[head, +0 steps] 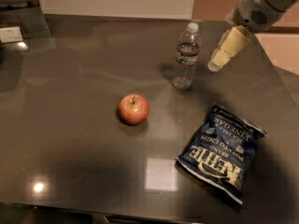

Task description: Move water bottle near blue chip bag

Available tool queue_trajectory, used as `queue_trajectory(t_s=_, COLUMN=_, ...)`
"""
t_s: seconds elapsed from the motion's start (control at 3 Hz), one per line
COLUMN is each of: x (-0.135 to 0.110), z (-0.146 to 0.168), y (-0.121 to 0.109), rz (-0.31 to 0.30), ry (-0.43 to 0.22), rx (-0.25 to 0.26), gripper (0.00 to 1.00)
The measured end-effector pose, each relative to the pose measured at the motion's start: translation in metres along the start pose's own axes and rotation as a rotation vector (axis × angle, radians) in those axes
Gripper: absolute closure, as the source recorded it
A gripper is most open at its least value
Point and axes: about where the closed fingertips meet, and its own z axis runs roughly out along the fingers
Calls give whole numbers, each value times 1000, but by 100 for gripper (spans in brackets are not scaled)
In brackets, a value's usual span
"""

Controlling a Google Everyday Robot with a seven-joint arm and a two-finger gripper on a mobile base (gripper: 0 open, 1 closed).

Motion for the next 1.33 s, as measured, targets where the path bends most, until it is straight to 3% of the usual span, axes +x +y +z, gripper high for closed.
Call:
queue_trajectory(t_s=0.33, x=-14, z=18, y=-11, rz=13, ry=-35, rx=-9, gripper=0)
queue_trajectory(t_s=1.0, x=-34, z=47, y=-12, rz=25, ry=-100, rx=-56, gripper=0)
queue_trajectory(t_s=1.33, x=-41, z=56, y=-15, rz=33, ry=-129, rx=-55, gripper=0)
